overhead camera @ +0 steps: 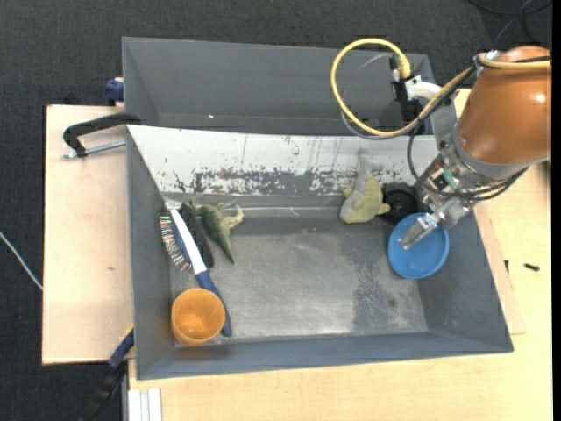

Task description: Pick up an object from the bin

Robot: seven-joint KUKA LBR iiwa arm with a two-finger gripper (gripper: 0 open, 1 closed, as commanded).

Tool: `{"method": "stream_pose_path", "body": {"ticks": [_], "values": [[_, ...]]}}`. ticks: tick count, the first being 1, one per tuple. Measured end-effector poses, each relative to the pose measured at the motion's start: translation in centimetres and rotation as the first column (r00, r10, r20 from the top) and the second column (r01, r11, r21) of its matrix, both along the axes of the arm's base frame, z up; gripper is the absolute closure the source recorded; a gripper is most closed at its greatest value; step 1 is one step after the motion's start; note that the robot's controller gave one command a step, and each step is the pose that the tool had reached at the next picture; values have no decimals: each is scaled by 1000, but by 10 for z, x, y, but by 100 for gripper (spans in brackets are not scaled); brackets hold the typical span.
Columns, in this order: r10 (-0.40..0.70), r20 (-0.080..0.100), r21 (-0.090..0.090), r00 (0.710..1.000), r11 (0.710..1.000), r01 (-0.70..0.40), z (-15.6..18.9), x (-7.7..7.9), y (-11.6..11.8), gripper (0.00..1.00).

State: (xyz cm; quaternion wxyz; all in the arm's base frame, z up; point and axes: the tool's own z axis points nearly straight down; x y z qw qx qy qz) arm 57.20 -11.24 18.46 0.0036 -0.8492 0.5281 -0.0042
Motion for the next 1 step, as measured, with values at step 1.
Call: {"method": "stream_pose_path", "body": {"ticks": [1], "values": [[103, -11, 4, 995, 995, -103, -103, 19, 15, 0]]}}
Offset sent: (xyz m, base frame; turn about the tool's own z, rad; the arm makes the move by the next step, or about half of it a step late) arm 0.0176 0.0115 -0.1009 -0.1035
